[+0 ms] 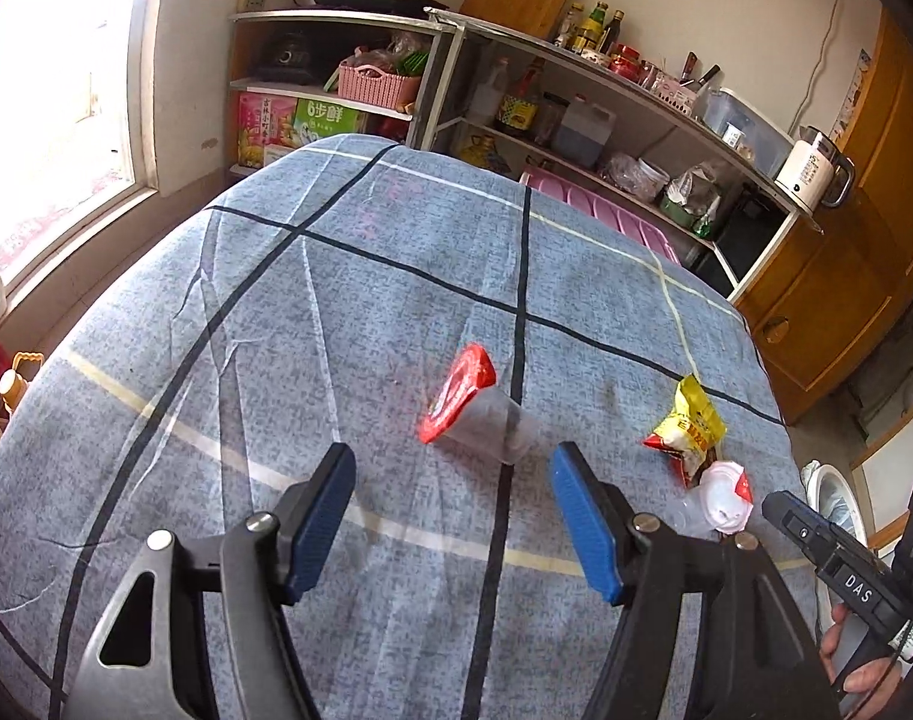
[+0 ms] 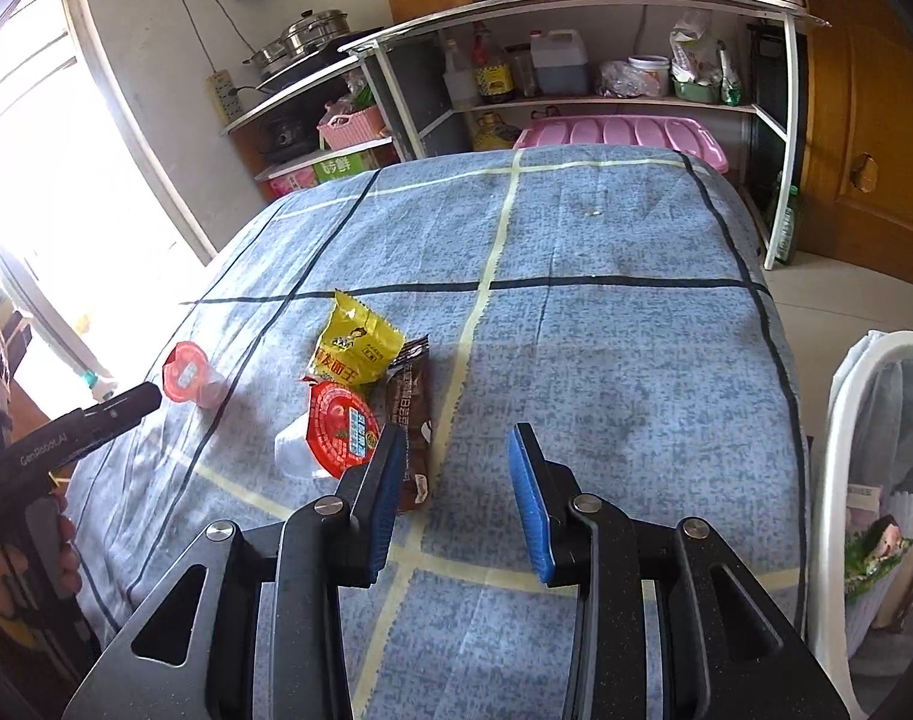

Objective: Collect trash
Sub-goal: 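Move both tools back over the table toward the remaining wrappers and cup, then grasp the brown chocolate wrapper with the right tool while the left tool grasps the red-lidded cup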

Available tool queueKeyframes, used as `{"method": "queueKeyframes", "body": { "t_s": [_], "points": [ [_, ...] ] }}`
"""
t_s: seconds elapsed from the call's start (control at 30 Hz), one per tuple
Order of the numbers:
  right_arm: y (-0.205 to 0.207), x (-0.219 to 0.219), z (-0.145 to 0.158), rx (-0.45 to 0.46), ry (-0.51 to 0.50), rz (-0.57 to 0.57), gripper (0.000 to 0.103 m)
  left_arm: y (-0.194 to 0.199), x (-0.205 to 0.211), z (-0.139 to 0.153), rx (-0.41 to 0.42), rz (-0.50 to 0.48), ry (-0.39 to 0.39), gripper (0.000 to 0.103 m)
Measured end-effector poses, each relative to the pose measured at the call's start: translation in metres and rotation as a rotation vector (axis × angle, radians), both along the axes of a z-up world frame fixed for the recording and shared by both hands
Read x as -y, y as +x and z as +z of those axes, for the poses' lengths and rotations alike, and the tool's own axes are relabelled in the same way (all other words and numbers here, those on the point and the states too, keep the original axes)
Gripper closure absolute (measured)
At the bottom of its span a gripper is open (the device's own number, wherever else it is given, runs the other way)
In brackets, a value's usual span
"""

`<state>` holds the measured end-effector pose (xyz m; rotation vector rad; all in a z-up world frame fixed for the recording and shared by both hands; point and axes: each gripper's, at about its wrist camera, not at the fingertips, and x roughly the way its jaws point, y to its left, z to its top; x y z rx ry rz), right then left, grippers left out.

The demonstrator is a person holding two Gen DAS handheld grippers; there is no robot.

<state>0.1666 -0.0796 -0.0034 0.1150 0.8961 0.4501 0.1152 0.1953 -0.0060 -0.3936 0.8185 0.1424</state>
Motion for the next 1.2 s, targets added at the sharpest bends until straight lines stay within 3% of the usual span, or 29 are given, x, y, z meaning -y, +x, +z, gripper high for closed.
{"method": "queueKeyframes", "body": {
  "t_s": [0.3,0.73,0.87,1.2],
  "points": [
    [0.013,-0.018,-0.013,-0.047,-0.011,0.049,0.065,0.022,-0.004,-0.008,-0.023,-0.022,-0.019,0.034],
    [0.013,-0.036,-0.016,-0.020,-0.062,0.083,0.062,0.038,-0.011,-0.023,-0.056,-0.001,-0.026,0.034],
    [0.008,-0.039,-0.017,-0.016,-0.073,0.095,0.071,0.040,-0.007,-0.020,-0.043,-0.019,-0.033,0.034],
    [0.009,-0.029,-0.020,-0.036,-0.020,0.087,0.072,0.040,-0.003,-0.009,-0.001,-0.004,-0.059,0.034]
  ]
}}
